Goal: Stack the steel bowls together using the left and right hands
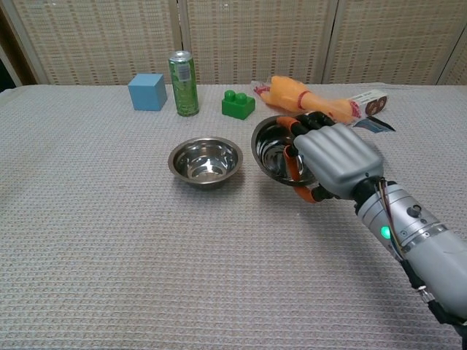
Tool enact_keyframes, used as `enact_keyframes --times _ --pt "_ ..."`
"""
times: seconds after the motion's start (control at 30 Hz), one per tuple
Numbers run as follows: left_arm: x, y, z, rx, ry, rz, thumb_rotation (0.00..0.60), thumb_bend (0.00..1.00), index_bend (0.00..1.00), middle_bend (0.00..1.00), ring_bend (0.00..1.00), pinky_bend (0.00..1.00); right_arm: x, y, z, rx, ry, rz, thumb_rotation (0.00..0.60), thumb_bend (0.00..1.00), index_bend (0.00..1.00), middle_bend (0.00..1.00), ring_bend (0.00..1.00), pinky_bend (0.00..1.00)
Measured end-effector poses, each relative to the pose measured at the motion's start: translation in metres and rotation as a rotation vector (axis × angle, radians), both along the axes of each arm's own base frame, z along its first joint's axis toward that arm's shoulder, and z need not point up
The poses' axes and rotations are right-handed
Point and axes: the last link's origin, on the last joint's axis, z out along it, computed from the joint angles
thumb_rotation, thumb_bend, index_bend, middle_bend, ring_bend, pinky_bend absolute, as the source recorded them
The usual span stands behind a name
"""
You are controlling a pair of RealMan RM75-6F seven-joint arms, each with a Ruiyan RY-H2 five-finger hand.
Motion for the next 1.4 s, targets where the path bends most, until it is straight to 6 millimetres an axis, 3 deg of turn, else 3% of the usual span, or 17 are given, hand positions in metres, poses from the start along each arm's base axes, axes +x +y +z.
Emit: enact_keyframes --times 0.3,0.5,0.63,0.7,0.83,0.97,1.2,1.33,1.4 --pt "0.000 0.001 0.004 0.000 -0.022 0.000 0.600 0.42 0.00 0.54 0.42 0.44 0.041 0.004 0.010 -0.002 -0.103 0.090 0.600 0.38 0.72 0.05 0.00 0.00" --pt "-0.003 0.000 0.012 0.010 -0.045 0.008 0.600 0.42 0.00 0.54 0.42 0.44 0.088 -0.009 -0.011 0.044 -0.122 0.088 0.600 0.38 0.70 0.05 0.00 0.00" --pt "-0.004 0.000 0.015 0.009 -0.056 0.009 0.600 0.42 0.00 0.54 0.42 0.44 0.105 -0.018 -0.028 0.078 -0.142 0.034 0.600 0.38 0.64 0.05 0.00 0.00" --pt "-0.006 0.001 0.018 0.017 -0.059 0.012 0.600 0.42 0.00 0.54 0.42 0.44 0.106 -0.022 -0.035 0.088 -0.146 0.007 0.600 0.37 0.57 0.05 0.00 0.00" --pt "-0.007 0.001 0.020 0.017 -0.062 0.012 0.600 0.42 0.00 0.54 0.42 0.44 0.107 -0.028 -0.051 0.128 -0.166 -0.056 0.600 0.36 0.22 0.04 0.00 0.00" --pt "-0.006 0.000 0.021 0.020 -0.067 0.007 0.600 0.42 0.00 0.54 0.43 0.44 0.109 -0.027 -0.057 0.148 -0.170 -0.052 0.600 0.25 0.01 0.00 0.00 0.00" --pt "-0.005 -0.002 0.022 0.026 -0.071 0.000 0.600 0.42 0.00 0.51 0.42 0.44 0.109 -0.022 -0.042 0.136 -0.180 -0.005 0.600 0.19 0.00 0.00 0.00 0.00" --pt "-0.005 -0.006 0.026 0.019 -0.070 0.001 0.600 0.42 0.01 0.34 0.35 0.44 0.101 -0.016 -0.023 0.112 -0.189 0.020 0.600 0.15 0.00 0.00 0.00 0.00" --pt "-0.003 -0.011 0.031 0.000 -0.072 0.000 0.600 0.42 0.04 0.26 0.28 0.43 0.083 -0.009 0.000 0.080 -0.191 0.029 0.600 0.15 0.00 0.00 0.00 0.00"
